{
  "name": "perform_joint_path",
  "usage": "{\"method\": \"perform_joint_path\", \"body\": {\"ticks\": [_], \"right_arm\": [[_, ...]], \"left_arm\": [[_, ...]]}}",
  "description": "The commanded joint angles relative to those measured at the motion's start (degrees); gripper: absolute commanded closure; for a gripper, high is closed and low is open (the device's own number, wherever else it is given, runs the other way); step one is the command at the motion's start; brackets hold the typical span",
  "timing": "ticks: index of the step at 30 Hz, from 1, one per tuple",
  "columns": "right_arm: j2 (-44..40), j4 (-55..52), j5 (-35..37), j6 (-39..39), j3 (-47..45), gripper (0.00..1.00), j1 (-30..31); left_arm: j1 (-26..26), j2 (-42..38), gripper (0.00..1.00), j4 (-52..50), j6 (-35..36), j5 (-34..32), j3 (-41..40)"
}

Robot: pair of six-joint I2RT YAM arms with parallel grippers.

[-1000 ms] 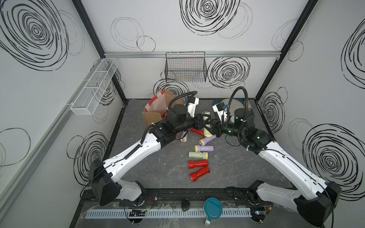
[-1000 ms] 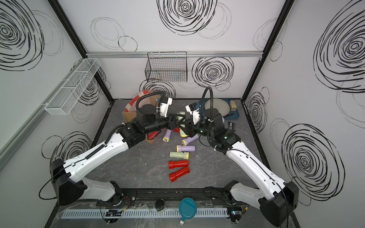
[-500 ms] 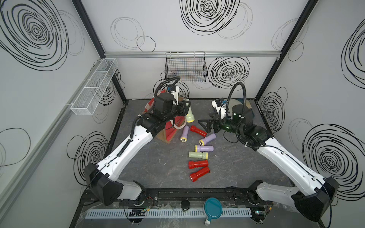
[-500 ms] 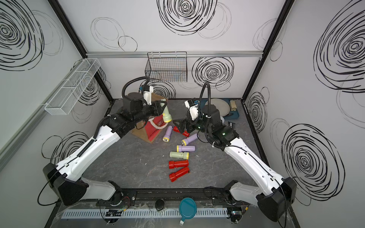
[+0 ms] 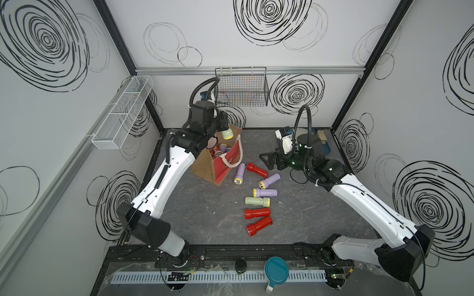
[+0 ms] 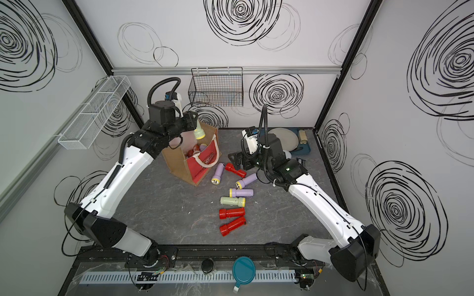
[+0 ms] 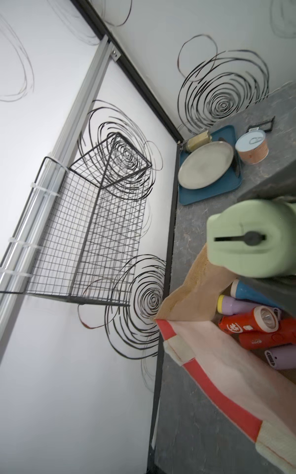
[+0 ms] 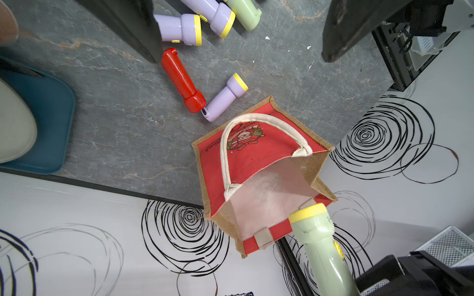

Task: Put the flashlights into the tote bags
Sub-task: Place the flashlight in the canvas bag.

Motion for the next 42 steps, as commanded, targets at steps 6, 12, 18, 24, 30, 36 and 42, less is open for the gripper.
{"method": "perform_joint_path", "body": {"ticks": [6, 12, 18, 24, 30, 36, 42], "right_arm": [[1.45, -3.76, 2.93, 0.26, 2.85, 0.0, -0.47], [2.17, -5.08, 4.33, 0.69, 3.3, 0.0, -0.55], [2.77, -6.87, 6.1, 1.6, 2.91, 0.0, -0.61], [3.96, -7.85, 7.07, 2.55, 3.15, 0.0, -0.62], [4.75, -7.28, 7.07, 3.22, 3.48, 0.0, -0.59], [5.37, -8.07, 7.39, 3.39, 4.12, 0.0, -0.62], [5.58, -9.45, 7.78, 3.2, 4.41, 0.0, -0.78]], "left_arm": [[0.42, 7.02, 1.0, -2.72, 4.12, -10.09, 7.13], [0.46, 13.44, 1.0, -7.14, 5.76, -14.6, 10.54], [1.04, 19.0, 1.0, -8.97, 5.49, -16.95, 9.93], [1.31, 23.07, 1.0, -8.81, 3.74, -16.26, 9.27], [1.69, 26.44, 1.0, -8.83, 2.48, -16.33, 9.71], [1.69, 26.53, 0.86, -8.78, 2.31, -16.77, 9.42], [1.71, 23.13, 0.46, -8.57, 2.65, -16.49, 8.63]]}}
